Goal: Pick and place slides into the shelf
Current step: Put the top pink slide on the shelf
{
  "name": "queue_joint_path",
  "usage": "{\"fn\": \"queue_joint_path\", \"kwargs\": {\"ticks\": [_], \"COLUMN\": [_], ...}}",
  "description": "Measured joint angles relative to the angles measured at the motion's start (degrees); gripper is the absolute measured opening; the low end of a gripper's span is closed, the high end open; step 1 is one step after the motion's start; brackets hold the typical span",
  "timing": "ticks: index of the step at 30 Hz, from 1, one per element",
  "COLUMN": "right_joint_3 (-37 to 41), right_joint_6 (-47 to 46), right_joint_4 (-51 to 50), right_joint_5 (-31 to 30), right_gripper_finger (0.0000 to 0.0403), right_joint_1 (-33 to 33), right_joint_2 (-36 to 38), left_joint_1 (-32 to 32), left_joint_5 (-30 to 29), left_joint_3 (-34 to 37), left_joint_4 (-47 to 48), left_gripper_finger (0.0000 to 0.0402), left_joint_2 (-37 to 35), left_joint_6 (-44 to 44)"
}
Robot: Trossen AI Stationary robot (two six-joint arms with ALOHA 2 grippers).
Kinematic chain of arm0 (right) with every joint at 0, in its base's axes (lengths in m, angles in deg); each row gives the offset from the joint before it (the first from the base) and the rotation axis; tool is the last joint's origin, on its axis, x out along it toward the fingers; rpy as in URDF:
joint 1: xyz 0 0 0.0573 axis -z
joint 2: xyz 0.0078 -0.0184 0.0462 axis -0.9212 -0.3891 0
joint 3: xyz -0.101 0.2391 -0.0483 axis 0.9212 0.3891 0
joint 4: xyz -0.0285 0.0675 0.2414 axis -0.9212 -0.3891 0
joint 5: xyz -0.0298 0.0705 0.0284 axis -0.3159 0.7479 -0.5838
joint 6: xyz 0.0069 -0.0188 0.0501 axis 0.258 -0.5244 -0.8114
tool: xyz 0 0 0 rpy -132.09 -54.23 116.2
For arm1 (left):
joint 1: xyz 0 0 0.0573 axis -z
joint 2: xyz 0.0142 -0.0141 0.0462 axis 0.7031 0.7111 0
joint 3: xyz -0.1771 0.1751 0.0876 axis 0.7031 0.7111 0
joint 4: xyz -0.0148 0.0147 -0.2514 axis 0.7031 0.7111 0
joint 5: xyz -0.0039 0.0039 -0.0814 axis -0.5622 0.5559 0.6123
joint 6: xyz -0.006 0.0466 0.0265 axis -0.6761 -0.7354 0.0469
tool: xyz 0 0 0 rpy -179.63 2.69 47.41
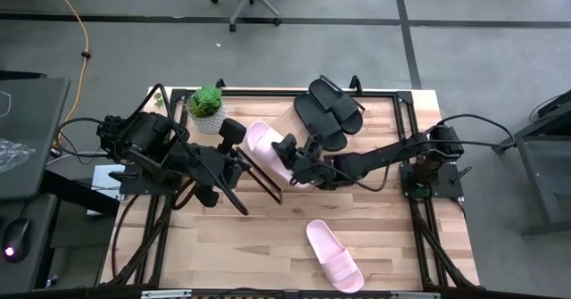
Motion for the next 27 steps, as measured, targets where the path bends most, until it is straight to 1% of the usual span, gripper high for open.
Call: {"fn": "queue_joint_path", "kwargs": {"ticks": [3, 13, 27], "right_joint_3": [0.0, 0.0, 0.0], "right_joint_6": [-2.1, -3.4, -3.0], "right_joint_4": [-2.3, -2.0, -2.6], "right_joint_5": [0.3, 0.8, 3.2], "right_gripper_finger": [0.0, 0.0, 0.0], "right_joint_1": [0.0, 0.4, 2.4], "right_joint_2": [0.0, -0.3, -0.5], "left_joint_1": [0.0, 0.0, 0.0], "left_joint_5": [0.0, -0.1, -0.1], "left_joint_3": [0.0, 0.0, 0.0], "left_joint_4": [0.0, 0.0, 0.0], "left_gripper_finger": [0.0003, 0.0003, 0.0003], "left_joint_2": [0.0, 0.0, 0.0], "left_joint_6": [-0.2, -0.5, -0.5]}}
